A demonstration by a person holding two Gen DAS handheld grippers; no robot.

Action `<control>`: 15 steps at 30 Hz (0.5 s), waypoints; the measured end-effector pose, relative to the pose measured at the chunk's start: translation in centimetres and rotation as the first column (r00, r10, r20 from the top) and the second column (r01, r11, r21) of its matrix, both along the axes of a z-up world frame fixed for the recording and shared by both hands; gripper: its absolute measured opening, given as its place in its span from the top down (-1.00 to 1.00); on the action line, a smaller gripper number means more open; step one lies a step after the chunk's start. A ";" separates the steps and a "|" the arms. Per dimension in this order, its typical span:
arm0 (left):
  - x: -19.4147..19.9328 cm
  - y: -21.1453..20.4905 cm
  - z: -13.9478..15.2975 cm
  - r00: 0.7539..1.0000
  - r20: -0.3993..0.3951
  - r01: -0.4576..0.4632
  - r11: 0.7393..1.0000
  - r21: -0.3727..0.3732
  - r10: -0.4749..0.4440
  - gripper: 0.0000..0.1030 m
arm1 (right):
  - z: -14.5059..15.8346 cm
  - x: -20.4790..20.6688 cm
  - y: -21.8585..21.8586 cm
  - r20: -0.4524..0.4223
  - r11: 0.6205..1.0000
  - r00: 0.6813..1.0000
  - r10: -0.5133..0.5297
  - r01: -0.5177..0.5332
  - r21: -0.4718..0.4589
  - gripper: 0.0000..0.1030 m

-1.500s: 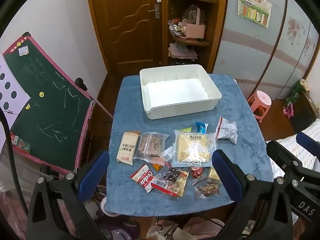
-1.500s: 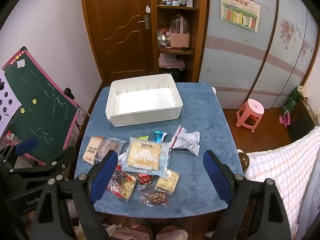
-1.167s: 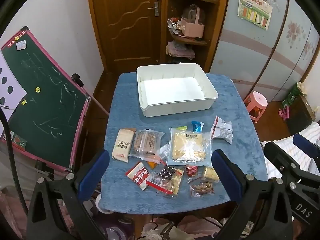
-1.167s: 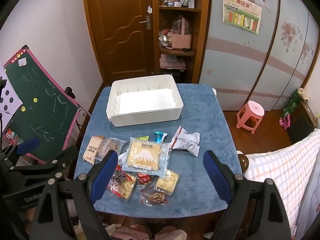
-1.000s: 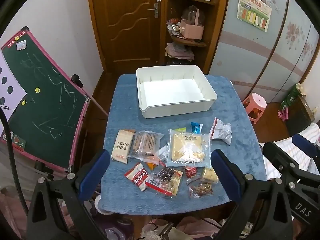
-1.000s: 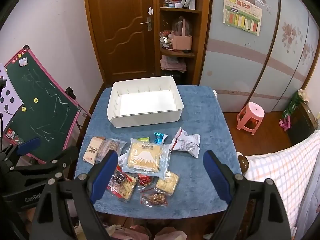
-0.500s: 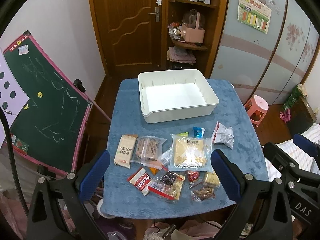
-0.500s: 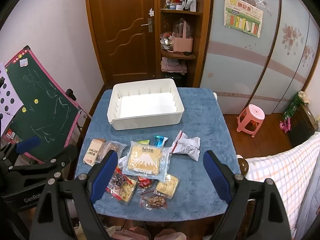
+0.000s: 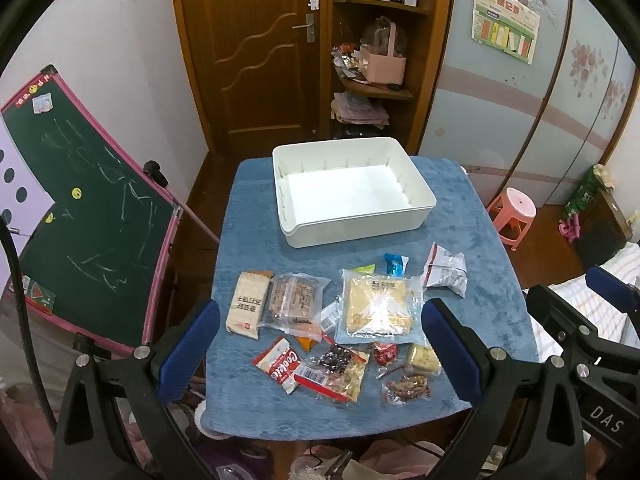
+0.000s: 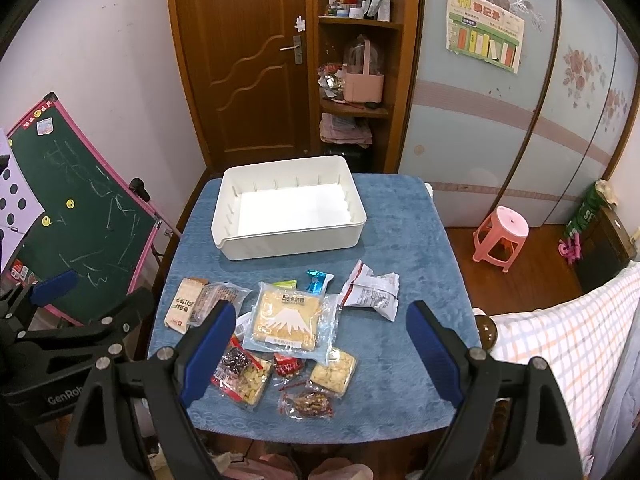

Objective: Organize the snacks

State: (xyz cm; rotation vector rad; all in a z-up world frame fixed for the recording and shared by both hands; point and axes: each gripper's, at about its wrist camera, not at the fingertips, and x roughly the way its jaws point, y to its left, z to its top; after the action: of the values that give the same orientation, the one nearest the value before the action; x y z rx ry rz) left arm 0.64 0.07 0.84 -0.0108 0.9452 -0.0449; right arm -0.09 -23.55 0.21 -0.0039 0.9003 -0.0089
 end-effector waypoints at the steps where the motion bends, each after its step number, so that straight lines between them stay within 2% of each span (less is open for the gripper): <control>1: 0.0 0.0 0.0 1.000 -0.001 0.001 1.000 -0.001 -0.001 -0.94 | 0.0 0.0 0.0 0.001 1.000 1.000 0.000 0.000 0.000 -0.71; 15: 0.1 -0.2 -0.7 1.000 -0.015 0.007 1.000 0.018 -0.007 -0.94 | -0.2 0.1 -0.2 -0.002 1.000 1.000 -0.004 0.004 0.000 -0.71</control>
State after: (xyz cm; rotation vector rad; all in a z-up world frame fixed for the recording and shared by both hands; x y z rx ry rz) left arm 0.71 -0.11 0.12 0.0085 0.9609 -0.0430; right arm 0.04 -23.79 -0.01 -0.0024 0.9019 -0.0126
